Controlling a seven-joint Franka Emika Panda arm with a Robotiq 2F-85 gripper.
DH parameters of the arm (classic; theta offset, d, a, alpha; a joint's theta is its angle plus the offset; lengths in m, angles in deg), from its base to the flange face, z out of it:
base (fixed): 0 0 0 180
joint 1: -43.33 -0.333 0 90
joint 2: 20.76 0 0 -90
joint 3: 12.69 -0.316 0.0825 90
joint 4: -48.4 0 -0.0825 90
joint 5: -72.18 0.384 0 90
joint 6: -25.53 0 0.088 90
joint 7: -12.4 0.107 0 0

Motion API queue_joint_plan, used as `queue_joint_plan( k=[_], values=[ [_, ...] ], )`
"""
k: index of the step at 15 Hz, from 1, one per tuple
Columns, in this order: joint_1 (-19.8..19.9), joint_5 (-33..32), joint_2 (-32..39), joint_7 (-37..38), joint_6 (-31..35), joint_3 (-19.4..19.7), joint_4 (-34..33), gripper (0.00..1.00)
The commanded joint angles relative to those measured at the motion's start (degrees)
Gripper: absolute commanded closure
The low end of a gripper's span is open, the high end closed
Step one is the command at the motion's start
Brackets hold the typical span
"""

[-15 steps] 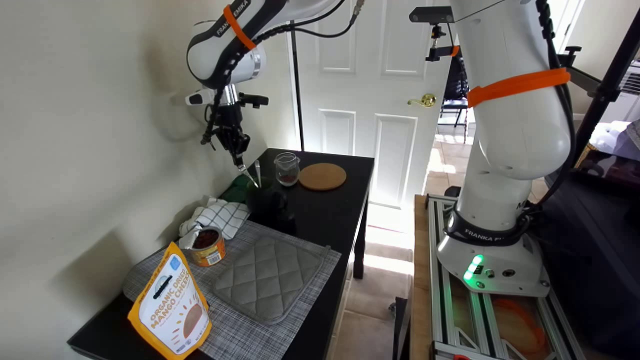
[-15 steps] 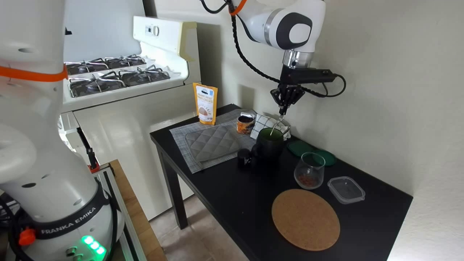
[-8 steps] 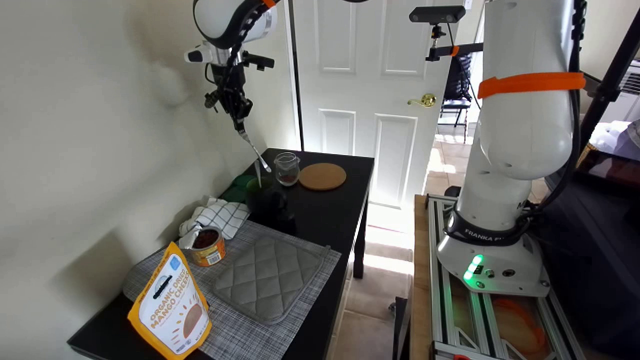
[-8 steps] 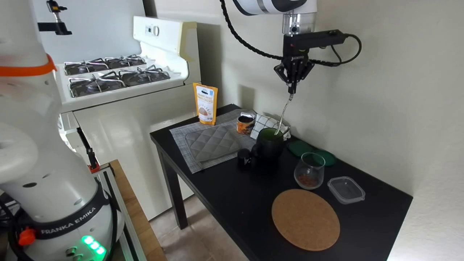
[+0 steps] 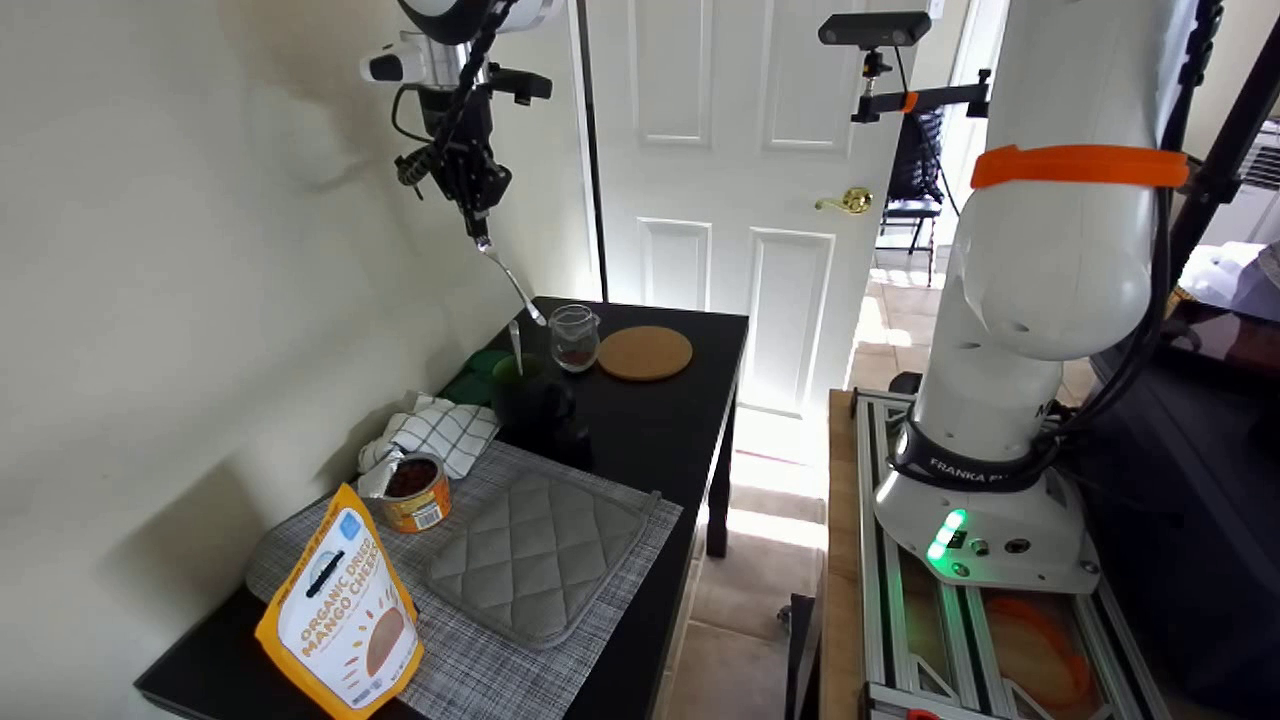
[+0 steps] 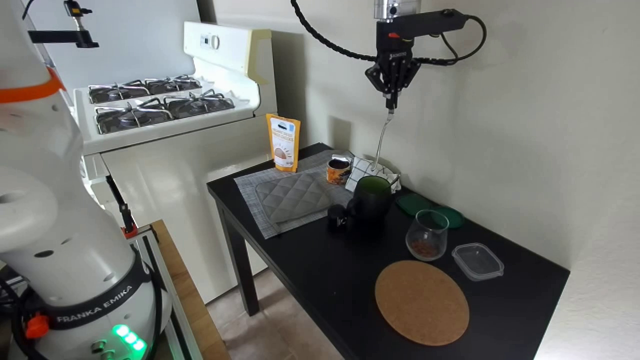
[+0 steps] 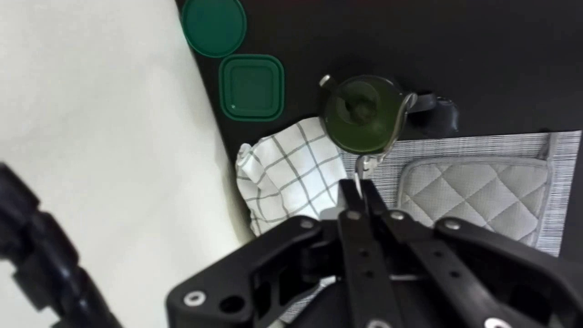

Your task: Remove the silver spoon and fork from the mug.

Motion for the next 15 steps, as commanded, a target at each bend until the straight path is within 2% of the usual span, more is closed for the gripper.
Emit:
queue_joint_plan(
  k=[1, 6, 10, 15],
  values=[
    [-0.9, 3.5, -3.4, -3.0, -4.2, 0.8, 5.9, 0.99],
    [-0.5, 6.1, -5.1, 3.7, -11.7, 2.2, 13.9, 0.99],
    [0.3, 5.5, -6.1, 13.0, -11.0, 4.3, 20.9, 0.99],
    [1.5, 8.2, -4.8, 23.4, -7.8, 6.8, 26.7, 0.99]
  ],
)
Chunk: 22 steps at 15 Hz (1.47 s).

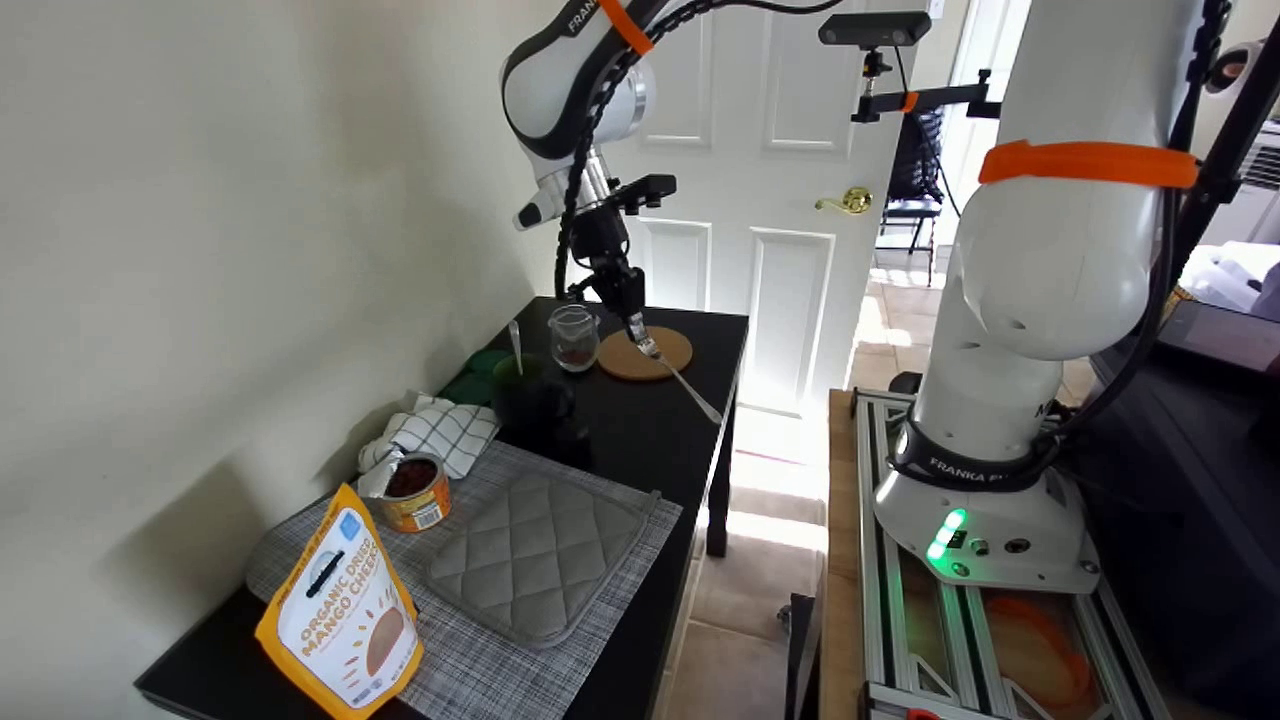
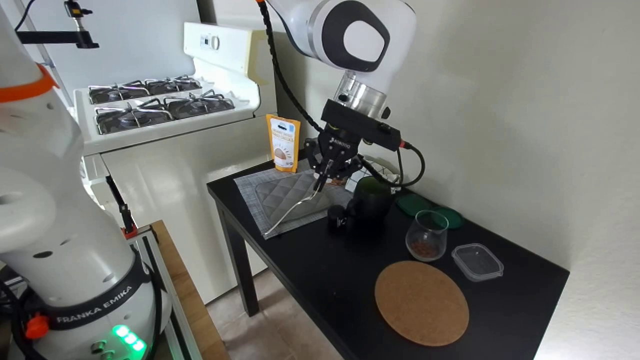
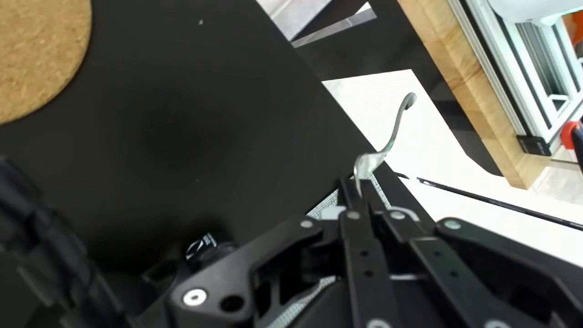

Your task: Remove the silver spoon and fork from the mug.

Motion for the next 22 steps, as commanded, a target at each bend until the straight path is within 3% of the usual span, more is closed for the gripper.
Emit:
queue_joint_plan(
  k=[1, 10, 12, 13, 16, 22],
  values=[
    [0.8, 3.2, -0.6, 7.3, 4.0, 1.5, 5.6, 0.99],
    [3.4, 6.5, -4.9, 23.7, 21.3, 4.8, 19.8, 0.99],
    [3.1, 9.3, -7.7, 21.2, 25.8, 5.0, 21.1, 0.99],
    [2.9, 6.6, -2.4, 21.9, 22.7, 5.0, 17.9, 0.96],
    [2.6, 7.7, -5.6, 21.9, 24.5, 5.4, 19.0, 0.99],
    [5.4, 25.1, -4.0, 14.3, 26.7, 12.0, 21.0, 0.99]
  ],
)
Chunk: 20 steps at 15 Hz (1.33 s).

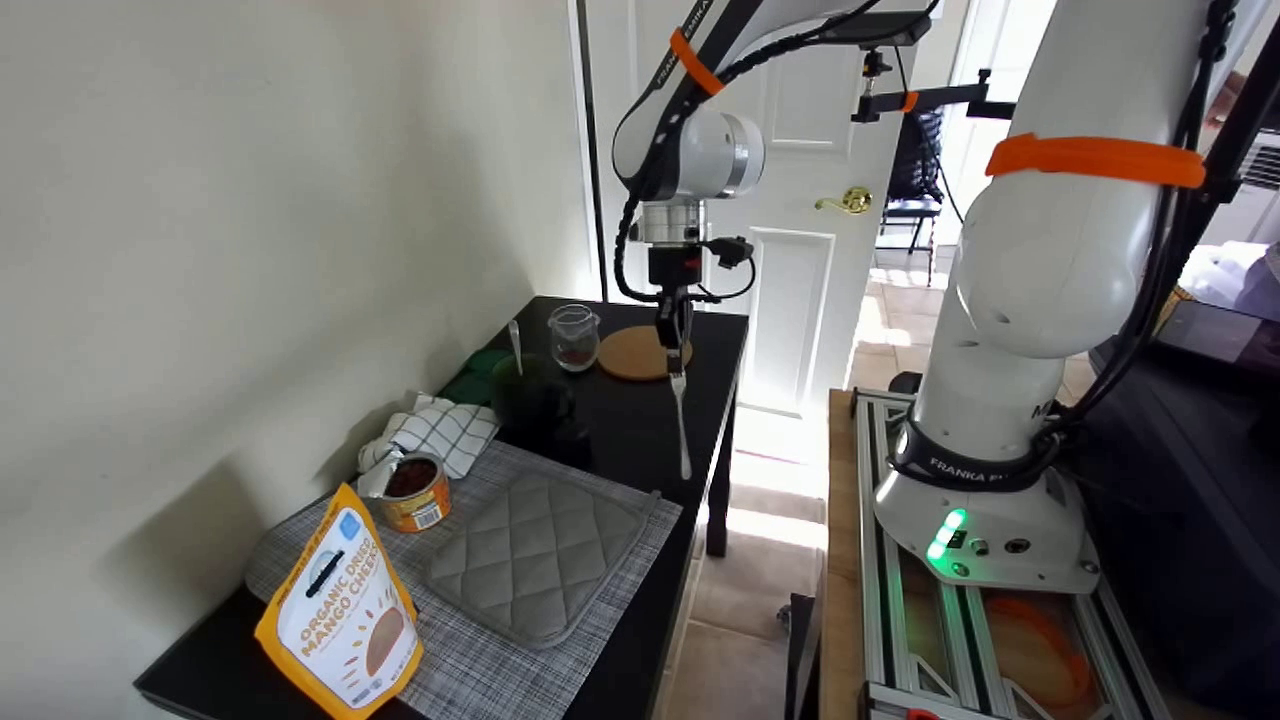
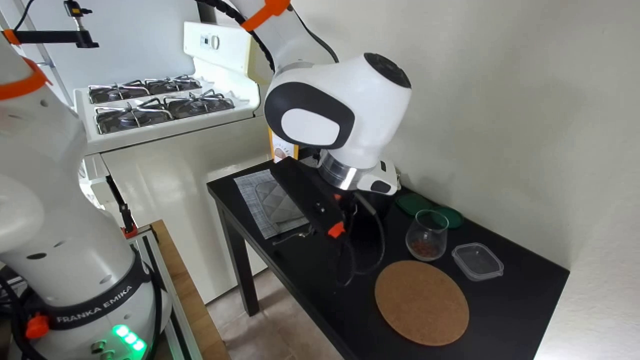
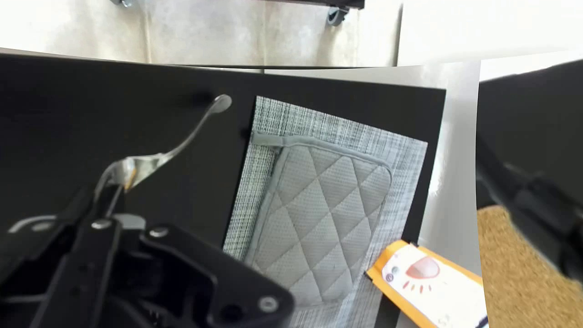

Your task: Remove the silver spoon and fork from the mug.

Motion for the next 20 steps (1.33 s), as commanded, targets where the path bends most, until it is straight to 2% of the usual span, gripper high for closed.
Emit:
queue_joint_plan(
  k=[1, 5, 10, 11, 12, 16, 18, 20],
  values=[
    [1.7, 11.7, 1.5, -6.7, 2.4, 3.6, 1.4, 0.99],
    [3.9, 24.2, 4.0, -16.2, 3.7, 5.6, -0.1, 0.99],
    [5.8, 25.9, 8.5, -23.2, 1.4, 4.9, -4.7, 0.99],
    [6.0, 25.8, 9.2, -24.0, 1.5, 4.6, -5.8, 0.79],
    [6.2, 25.3, 9.9, -24.5, 1.2, 4.4, -6.8, 0.76],
    [6.8, 21.4, 12.7, -21.0, 0.5, 3.9, -10.6, 0.42],
    [6.7, 15.1, 12.4, -13.4, 1.6, 4.3, -10.8, 0.28],
    [6.1, 5.3, 9.1, -5.5, 3.1, 4.4, -9.1, 0.13]
  ],
)
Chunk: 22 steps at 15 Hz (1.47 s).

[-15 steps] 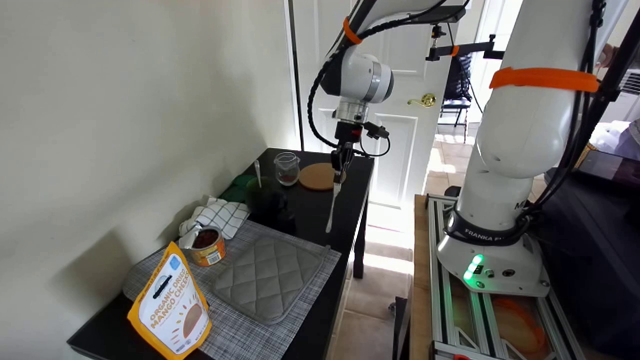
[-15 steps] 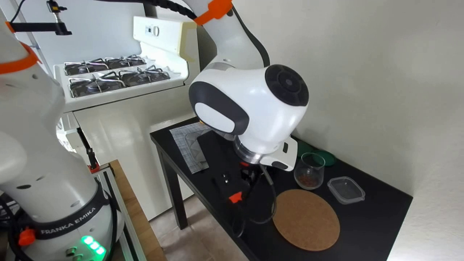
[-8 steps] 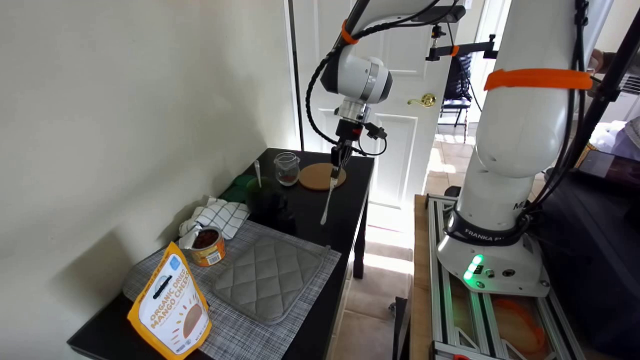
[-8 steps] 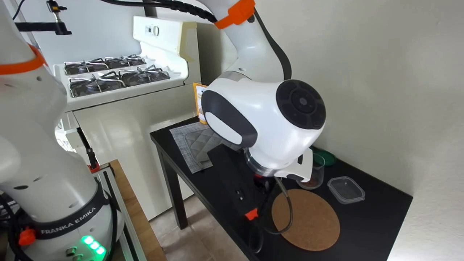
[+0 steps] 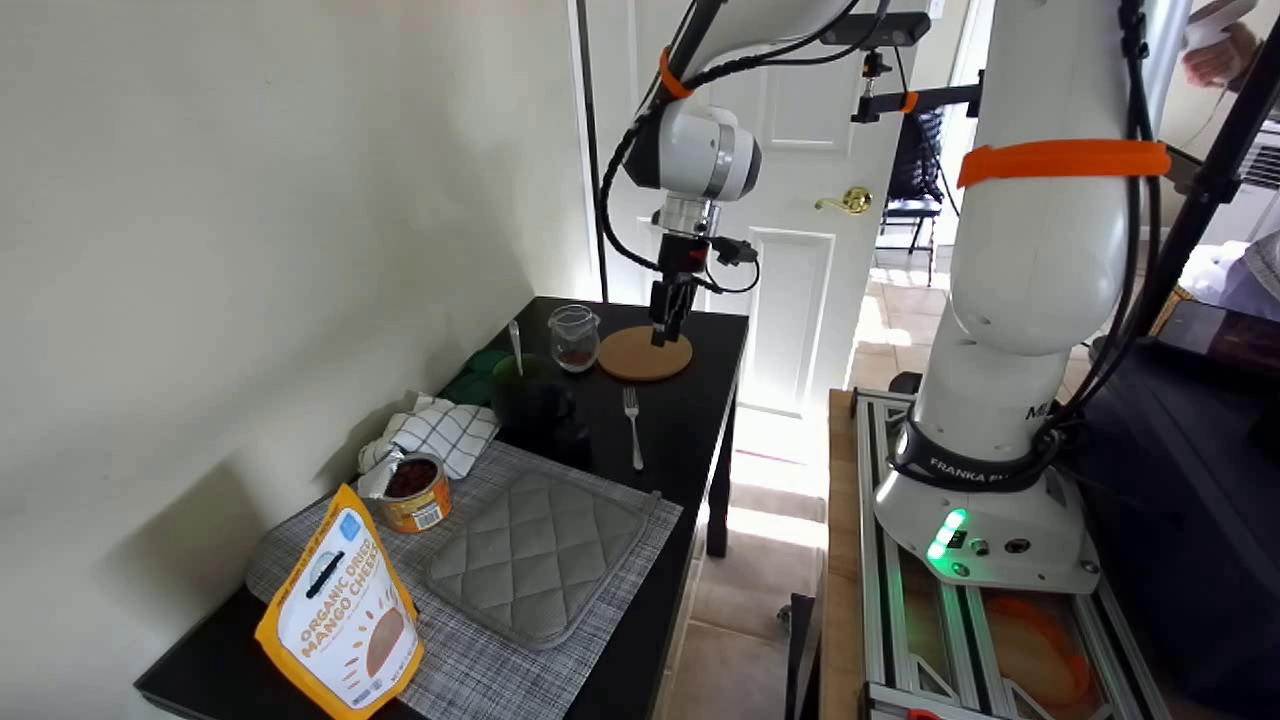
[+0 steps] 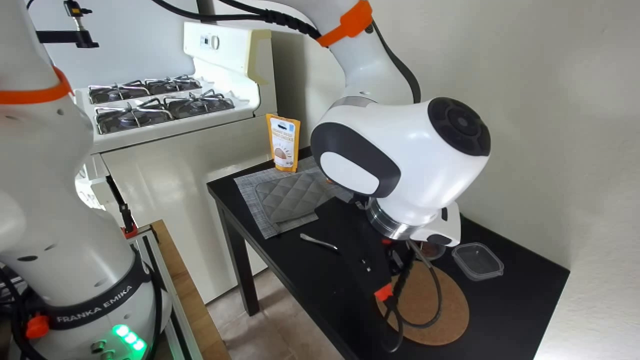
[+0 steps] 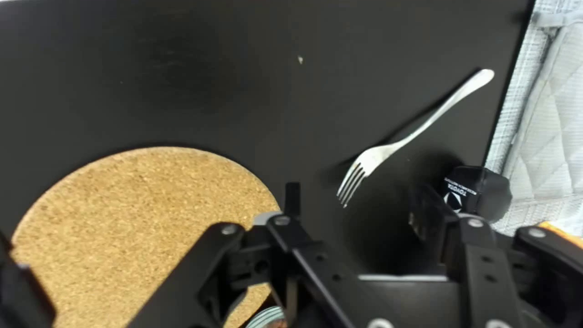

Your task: Remove the silver spoon and fork from the mug.

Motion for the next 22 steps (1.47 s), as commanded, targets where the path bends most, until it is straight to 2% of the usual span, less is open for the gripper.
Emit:
queue_joint_plan(
  k=[1, 3, 5, 6, 7, 9, 12, 14, 15, 17, 20, 21, 22],
  values=[
    [-3.5, -15.4, -3.7, 13.8, 2.7, 2.4, 2.1, 0.04],
    [-6.2, -24.8, -6.1, 22.5, 5.5, 4.5, 3.4, 0.0],
    [-6.8, -34.3, -9.0, 31.4, 8.3, 5.5, 4.1, 0.0],
    [-3.5, -39.0, -10.7, 35.9, 9.7, 1.9, 4.0, 0.0],
    [-3.2, -43.6, -13.0, 39.1, 11.1, 1.5, 4.3, 0.0],
    [-2.5, -45.2, -15.3, 39.8, 15.2, 0.3, 4.1, 0.0],
    [-4.8, -35.3, -17.8, 29.8, 22.1, 1.2, 4.3, 0.0],
    [-9.5, -24.5, -19.0, 19.7, 21.7, 3.2, 3.1, 0.0],
    [-13.1, -19.6, -18.9, 15.0, 19.1, 5.3, 1.7, 0.0],
    [-16.4, -10.5, -17.1, 6.4, 14.8, 6.4, -1.2, 0.0],
    [-20.2, -0.3, -13.6, -5.8, 7.5, 8.3, -5.0, 0.0],
    [-20.2, 1.9, -13.6, -8.8, 7.0, 8.7, -4.8, 0.0],
    [-15.5, -1.9, -15.2, -2.9, 9.2, 3.4, -3.3, 0.0]
  ],
)
